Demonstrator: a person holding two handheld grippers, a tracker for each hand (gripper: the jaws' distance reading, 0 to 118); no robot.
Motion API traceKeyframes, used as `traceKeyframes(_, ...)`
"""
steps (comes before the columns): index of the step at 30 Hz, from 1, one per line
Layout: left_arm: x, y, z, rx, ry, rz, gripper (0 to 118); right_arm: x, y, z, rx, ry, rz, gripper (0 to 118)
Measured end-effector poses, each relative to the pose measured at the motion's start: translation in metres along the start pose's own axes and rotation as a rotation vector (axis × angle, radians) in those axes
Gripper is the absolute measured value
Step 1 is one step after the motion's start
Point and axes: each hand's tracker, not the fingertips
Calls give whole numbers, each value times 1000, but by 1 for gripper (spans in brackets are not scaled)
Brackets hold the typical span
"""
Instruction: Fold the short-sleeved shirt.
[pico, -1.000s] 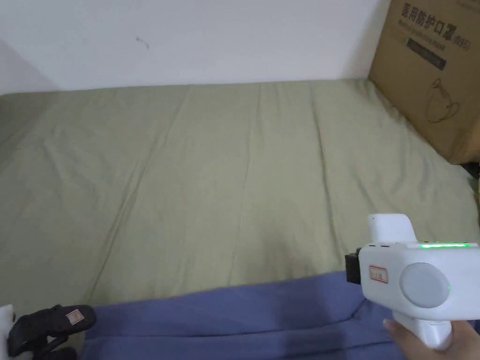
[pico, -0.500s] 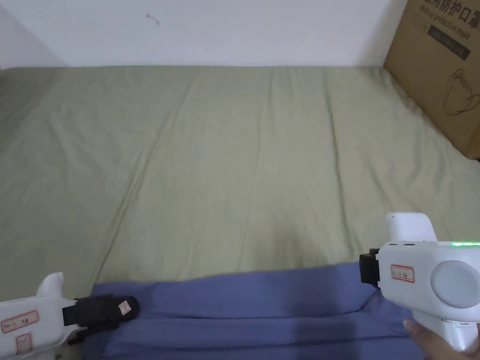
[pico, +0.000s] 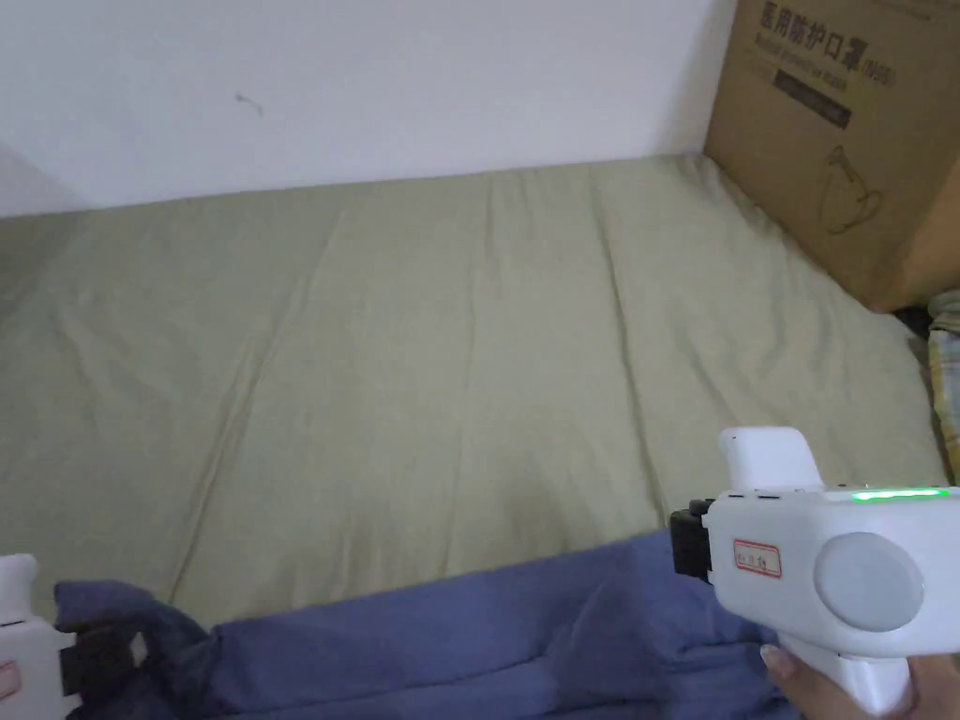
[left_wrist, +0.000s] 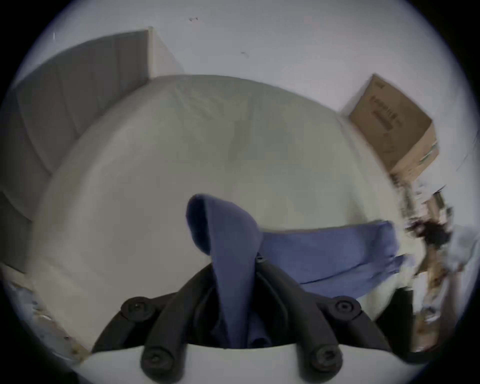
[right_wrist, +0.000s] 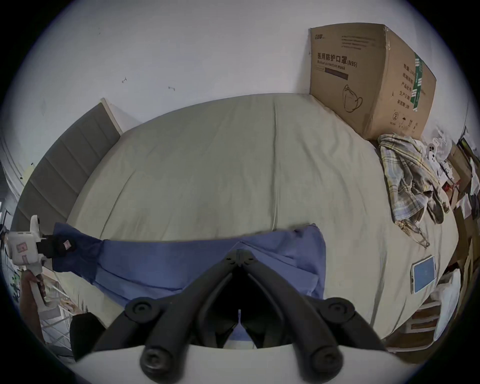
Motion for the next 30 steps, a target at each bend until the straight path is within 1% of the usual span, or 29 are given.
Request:
traceKeyframes(1, 15, 2, -8, -29, -85, 20, 7, 1, -1, 1, 2, -1, 1, 0)
traceKeyframes(3, 47, 5, -28, -85, -222, 0, 8, 3, -1, 2, 4, -6, -2, 0)
traceKeyframes(4, 61, 5, -38, -114, -250, -14, 8, 4, -2, 3, 3, -14, -3, 0)
traceKeyframes(5, 77, 5, -50, -145, -240, -37, 10, 6, -3, 5, 5, -20, -3, 0)
traceKeyframes(6, 90, 5, -67, -172, -239, -66, 13, 8, -4, 6, 8, -21, -3, 0)
traceKeyframes(7, 101, 4, -80, -203, -251, -86, 18, 10, -4, 8, 8, -23, -3, 0)
traceKeyframes(8, 111, 3, -92, -237, -266, -88, 37, 12, -5, 8, 7, -27, -2, 0)
traceKeyframes(9, 117, 1, -104, -267, -292, -60, 63, 14, -6, 8, 5, -29, -3, 0)
traceKeyframes(10, 124, -2, -116, -295, -321, -30, 93, 15, -6, 8, 2, -29, -7, 0)
traceKeyframes(11, 128, -4, -124, -324, -367, 17, 118, 18, -7, 8, -1, -27, -13, 0)
traceKeyframes(12, 131, -6, -128, -345, -404, 45, 118, 19, -8, 7, -5, -25, -20, 0)
traceKeyframes(13, 132, -8, -128, -341, -450, 78, 115, 21, -8, 7, -9, -23, -24, 0)
traceKeyframes(14, 133, -9, -123, -307, -469, 97, 115, 22, -9, 6, -11, -22, -27, 0)
traceKeyframes(16, 128, -6, -114, -281, -470, 98, 115, 23, -11, 7, -14, -23, -30, 0)
traceKeyframes(17, 123, -4, -108, -257, -453, 84, 115, 23, -11, 5, -16, -22, -31, 0)
traceKeyframes(19, 113, 0, -86, -183, -371, 28, 114, 26, -11, -1, -23, -16, -35, 0)
traceKeyframes(20, 106, 2, -77, -141, -327, -15, 109, 27, -11, -3, -26, -11, -37, 0)
traceKeyframes(21, 101, 3, -67, -107, -289, -50, 98, 27, -11, -4, -26, -8, -40, 0)
traceKeyframes(22, 98, 3, -60, -94, -260, -71, 75, 27, -11, -5, -25, -5, -42, 0)
traceKeyframes(23, 96, 4, -58, -99, -237, -89, 24, 26, -11, -4, -24, -3, -42, 0)
traceKeyframes(24, 96, 2, -59, -121, -226, -99, 1, 25, -10, -5, -23, -3, -39, 0)
traceKeyframes(25, 95, -1, -60, -128, -234, -98, 1, 25, -10, -7, -26, -3, -32, 0)
traceKeyframes(27, 95, -13, -69, -210, -300, -83, 1, 24, -9, -8, -28, -1, -29, 0)
traceKeyframes(28, 99, -19, -74, -228, -310, -83, 1, 25, -8, -9, -28, 3, -31, 0)
traceKeyframes(30, 112, -24, -92, -274, -320, -120, 1, 25, -8, -9, -28, 4, -30, 0)
